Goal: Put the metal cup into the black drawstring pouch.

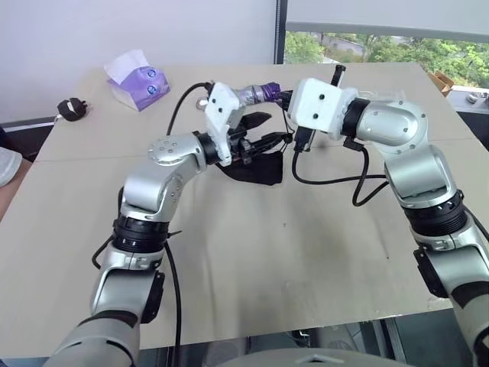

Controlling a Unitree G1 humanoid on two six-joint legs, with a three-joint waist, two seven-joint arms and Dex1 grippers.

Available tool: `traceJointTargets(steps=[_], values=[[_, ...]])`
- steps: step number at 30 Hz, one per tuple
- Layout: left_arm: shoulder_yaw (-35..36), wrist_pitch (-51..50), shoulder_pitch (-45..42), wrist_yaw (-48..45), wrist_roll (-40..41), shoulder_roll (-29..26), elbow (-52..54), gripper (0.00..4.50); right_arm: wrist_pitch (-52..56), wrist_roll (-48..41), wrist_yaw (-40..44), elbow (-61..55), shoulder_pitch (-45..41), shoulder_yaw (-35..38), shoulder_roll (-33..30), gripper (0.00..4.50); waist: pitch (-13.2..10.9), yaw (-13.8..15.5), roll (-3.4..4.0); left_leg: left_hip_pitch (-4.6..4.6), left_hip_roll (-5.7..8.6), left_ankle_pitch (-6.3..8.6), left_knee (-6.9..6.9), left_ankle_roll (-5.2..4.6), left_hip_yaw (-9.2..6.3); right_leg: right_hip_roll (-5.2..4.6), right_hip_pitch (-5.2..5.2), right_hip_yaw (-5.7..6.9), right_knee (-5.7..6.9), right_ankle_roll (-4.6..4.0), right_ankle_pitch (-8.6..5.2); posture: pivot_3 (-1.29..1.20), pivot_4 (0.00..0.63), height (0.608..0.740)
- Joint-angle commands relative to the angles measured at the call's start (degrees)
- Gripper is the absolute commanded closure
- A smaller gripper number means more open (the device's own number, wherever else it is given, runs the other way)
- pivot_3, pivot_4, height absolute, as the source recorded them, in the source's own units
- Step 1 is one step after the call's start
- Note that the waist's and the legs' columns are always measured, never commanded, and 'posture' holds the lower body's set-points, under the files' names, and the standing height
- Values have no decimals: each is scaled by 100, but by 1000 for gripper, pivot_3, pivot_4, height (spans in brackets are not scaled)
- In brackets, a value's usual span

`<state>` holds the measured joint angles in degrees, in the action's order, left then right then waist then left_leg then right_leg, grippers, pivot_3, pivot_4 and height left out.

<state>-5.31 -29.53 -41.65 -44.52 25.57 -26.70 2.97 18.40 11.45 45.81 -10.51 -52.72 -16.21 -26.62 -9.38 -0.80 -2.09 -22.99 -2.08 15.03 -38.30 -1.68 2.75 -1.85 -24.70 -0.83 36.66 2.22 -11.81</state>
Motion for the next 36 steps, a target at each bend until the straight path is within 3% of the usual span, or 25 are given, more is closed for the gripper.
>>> traceJointTargets(steps=[1, 14, 21, 32, 36], values=[[-29, 165, -186, -222, 55, 171, 16, 1638, 141, -67, -33, -349, -170, 203, -33, 4500, 0, 1, 0, 0, -1, 0, 0, 0, 0, 1, -1, 0, 1, 0, 0, 0, 150, 740], [569, -237, -74, -257, 293, -79, -98, 1638, 382, -27, -113, -532, -48, 220, -206, 4500, 0, 7, 0, 4, -3, 0, -2, -1, -6, 4, -2, -3, 8, 1, 0, 0, 150, 740], [435, -673, 28, -213, 622, 167, 441, 1638, 368, -53, -123, -482, -77, 199, -167, 4500, 0, 15, 0, -1, -3, 0, -3, -1, -6, -3, -2, -4, 4, 2, 0, 0, 150, 740], [68, -358, -320, -123, 326, 880, 28, 1638, 588, -106, -112, -686, -87, 197, -153, 4500, 0, 8, 1, 4, -1, 0, -4, -1, -6, 5, -1, -4, 10, 1, 0, 0, 150, 740], [49, -306, -394, -199, 324, 1009, -92, 3262, 757, -121, -115, -841, -64, 205, -169, 4500, 0, 10, 0, 3, -1, 0, -4, -1, -6, 4, -1, -5, 8, 1, 0, 0, 150, 740]])
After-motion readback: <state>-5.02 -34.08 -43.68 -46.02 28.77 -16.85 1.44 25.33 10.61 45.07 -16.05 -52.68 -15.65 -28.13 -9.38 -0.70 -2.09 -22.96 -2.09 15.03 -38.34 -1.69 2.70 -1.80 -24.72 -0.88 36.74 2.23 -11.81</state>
